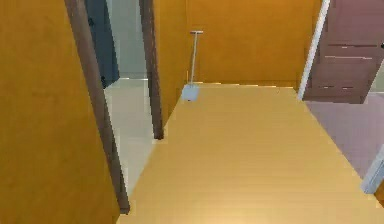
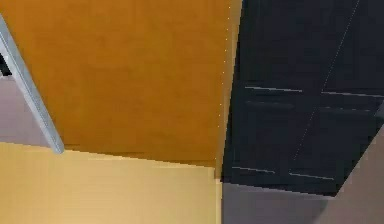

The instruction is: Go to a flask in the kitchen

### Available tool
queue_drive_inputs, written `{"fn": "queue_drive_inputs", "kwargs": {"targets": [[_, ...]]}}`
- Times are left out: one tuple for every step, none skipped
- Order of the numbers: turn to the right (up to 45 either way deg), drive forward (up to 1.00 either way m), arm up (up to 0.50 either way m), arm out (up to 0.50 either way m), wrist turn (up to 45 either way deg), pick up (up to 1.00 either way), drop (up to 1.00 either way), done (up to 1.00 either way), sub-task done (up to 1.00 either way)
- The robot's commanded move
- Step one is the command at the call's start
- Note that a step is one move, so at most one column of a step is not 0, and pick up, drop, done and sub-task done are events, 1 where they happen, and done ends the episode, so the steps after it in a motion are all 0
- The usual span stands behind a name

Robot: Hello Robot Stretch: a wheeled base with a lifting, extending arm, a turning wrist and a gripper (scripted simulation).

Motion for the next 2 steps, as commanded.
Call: {"fn": "queue_drive_inputs", "kwargs": {"targets": [[0.0,1.0,0.0,0.0,0.0,0.0,0.0,0.0,0.0],[9.0,0.0,0.0,0.0,0.0,0.0,0.0,0.0,0.0]]}}
